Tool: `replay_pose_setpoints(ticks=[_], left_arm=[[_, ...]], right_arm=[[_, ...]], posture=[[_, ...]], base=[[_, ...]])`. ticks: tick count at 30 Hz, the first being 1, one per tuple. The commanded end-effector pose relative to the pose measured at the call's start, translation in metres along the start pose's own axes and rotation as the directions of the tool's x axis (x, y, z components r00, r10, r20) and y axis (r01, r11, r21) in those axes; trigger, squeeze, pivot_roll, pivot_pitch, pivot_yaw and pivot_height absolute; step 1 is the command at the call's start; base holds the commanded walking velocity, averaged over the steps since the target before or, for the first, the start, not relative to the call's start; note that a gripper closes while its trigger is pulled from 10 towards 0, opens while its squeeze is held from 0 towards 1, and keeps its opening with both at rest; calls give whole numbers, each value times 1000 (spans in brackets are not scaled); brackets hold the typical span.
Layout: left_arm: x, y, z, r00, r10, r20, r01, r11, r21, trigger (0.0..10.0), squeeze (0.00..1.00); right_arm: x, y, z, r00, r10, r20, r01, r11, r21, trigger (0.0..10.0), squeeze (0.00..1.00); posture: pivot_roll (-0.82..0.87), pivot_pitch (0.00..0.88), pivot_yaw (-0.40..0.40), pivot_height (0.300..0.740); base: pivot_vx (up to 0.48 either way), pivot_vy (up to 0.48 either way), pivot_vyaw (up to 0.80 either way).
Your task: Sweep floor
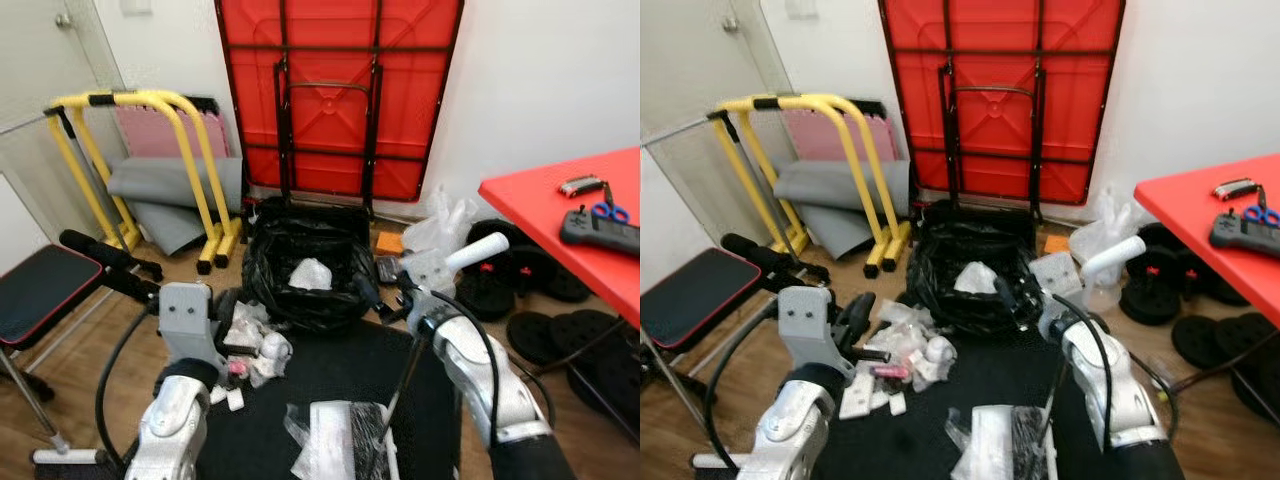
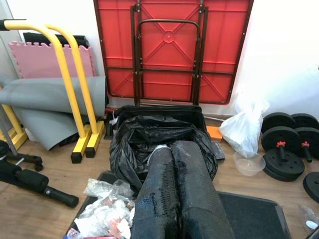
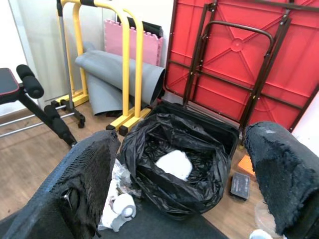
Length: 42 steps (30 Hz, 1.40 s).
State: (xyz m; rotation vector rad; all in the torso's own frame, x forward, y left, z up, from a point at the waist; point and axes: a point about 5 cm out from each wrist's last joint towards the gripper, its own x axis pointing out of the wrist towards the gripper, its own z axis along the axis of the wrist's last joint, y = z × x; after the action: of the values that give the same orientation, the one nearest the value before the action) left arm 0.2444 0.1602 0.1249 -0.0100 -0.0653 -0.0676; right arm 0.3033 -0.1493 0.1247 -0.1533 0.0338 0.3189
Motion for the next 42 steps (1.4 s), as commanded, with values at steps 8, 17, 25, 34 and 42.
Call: replay_pose_setpoints(ticks=[8,17,25,34,42], left_arm=[[-2,-4,3,999,-31,-13,31,999,23,10000,0],[-12,-6,8,998,-54,-28,54,998,26,10000,0],[-26,-5,13,996,-61,-57,63,998,26,10000,0],[-29,-5,14,995,-65,-74,67,997,27,10000,0],[-26,-5,14,995,-61,-82,64,998,31,10000,0]], right_arm=[[-1,-4,0,1000,-24,0,24,1000,-9,10000,0],[-8,-10,1,998,-59,-5,59,998,-16,10000,0],[-16,-20,-1,993,-116,-13,116,993,-20,10000,0],[-12,-27,4,988,-152,-1,152,988,-23,10000,0],[-8,-36,7,980,-201,2,201,979,-38,10000,0]], posture=[[-31,0,11,651],[-16,61,37,631],[3,129,61,606],[7,128,65,576],[-1,107,60,536]], base=[[0,0,0],[0,0,0],[0,0,0],[0,0,0],[0,0,0]])
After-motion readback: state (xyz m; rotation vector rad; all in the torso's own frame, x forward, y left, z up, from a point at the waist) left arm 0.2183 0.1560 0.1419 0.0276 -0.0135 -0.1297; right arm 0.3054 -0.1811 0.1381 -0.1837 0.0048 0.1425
